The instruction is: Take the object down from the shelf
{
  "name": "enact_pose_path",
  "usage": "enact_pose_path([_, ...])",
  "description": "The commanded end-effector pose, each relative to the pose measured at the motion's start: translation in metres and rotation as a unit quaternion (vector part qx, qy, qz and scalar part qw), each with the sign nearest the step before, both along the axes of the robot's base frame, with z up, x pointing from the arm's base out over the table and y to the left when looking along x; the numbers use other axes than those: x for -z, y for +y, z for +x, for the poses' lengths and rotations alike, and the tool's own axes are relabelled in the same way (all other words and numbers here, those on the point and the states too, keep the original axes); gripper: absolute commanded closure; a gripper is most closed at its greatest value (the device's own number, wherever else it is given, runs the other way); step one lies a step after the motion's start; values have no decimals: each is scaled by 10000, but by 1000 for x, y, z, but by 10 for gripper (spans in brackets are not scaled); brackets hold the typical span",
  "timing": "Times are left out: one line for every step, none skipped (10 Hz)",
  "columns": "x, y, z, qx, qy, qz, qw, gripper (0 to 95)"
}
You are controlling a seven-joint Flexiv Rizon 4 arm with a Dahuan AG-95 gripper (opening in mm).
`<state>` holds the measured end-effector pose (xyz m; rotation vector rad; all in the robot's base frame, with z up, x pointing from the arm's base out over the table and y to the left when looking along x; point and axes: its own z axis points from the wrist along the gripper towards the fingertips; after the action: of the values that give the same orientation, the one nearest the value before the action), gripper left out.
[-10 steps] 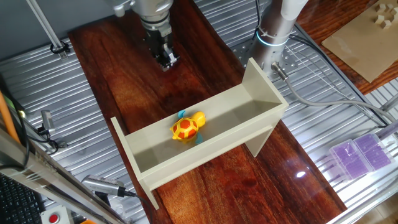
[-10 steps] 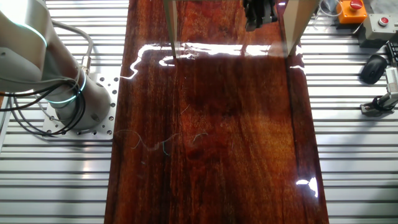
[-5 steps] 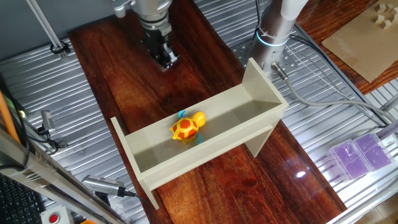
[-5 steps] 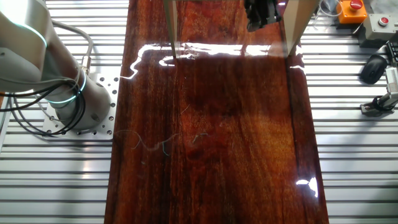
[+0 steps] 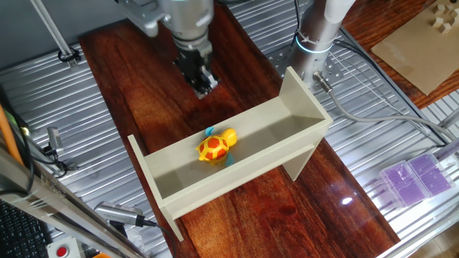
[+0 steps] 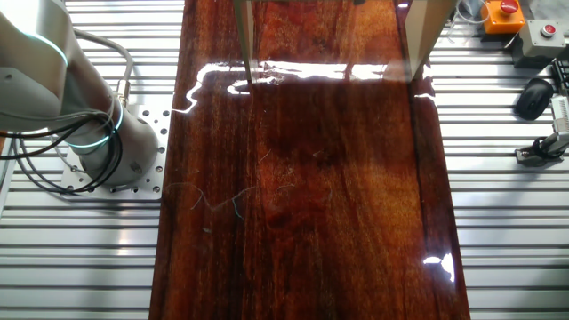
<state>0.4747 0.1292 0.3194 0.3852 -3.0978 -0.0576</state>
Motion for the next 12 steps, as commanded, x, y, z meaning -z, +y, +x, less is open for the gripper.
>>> enact_pose_path([-1,0,-2,-121,-99,-47,9999,950])
enact_pose_path([-1,0,-2,-324,-111,42,9994,950])
enact_pose_path([-1,0,-2,-506,-109,82,9986,950])
enact_pose_path([-1,0,-2,-598,-121,86,9981,950])
enact_pose_path([-1,0,-2,-698,-127,123,9974,950])
enact_pose_path([-4,5,-3,-656,-113,195,9976,950])
enact_pose_path([-9,19,-3,-469,-80,139,9988,950])
enact_pose_path([-13,39,-3,-231,-62,122,9996,950])
enact_pose_path([-16,52,-2,-93,-44,84,9999,950])
enact_pose_path([-22,68,-2,90,-33,59,9999,950])
enact_pose_path([-24,75,-2,177,-25,55,9998,950])
enact_pose_path([-24,79,-2,219,-48,53,9997,950])
